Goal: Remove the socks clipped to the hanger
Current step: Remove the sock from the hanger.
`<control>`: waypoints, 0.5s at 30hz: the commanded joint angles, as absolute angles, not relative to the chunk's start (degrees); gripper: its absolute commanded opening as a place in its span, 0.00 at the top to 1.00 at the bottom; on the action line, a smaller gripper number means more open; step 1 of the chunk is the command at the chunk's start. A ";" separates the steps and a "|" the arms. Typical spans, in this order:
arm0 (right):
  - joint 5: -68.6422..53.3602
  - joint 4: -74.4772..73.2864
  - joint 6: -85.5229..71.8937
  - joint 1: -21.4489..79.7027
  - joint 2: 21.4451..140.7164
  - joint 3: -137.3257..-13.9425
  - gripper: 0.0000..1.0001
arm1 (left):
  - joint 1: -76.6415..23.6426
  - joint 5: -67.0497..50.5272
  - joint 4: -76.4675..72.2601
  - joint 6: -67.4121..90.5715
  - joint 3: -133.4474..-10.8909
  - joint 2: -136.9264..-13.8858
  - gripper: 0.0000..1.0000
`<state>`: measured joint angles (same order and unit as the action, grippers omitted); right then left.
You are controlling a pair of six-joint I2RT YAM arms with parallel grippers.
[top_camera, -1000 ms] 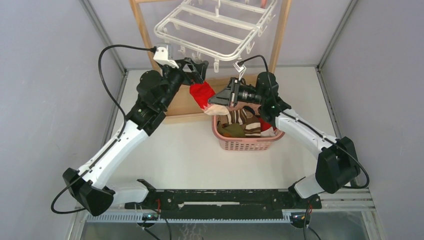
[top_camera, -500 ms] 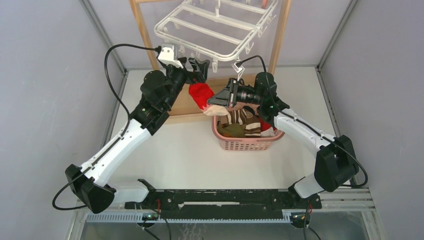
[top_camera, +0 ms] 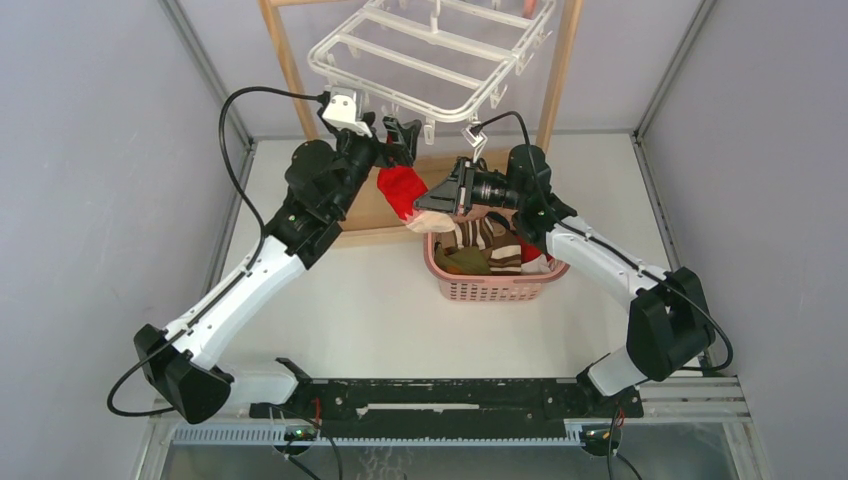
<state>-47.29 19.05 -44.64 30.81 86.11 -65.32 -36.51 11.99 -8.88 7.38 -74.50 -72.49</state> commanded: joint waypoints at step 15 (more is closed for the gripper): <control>-48.08 20.83 -43.72 31.25 86.35 -67.66 1.00 | -36.80 11.92 -11.32 4.63 -78.62 -73.02 0.04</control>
<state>-47.68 19.03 -44.64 30.81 86.39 -65.32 -36.51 11.92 -8.88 6.35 -74.50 -73.12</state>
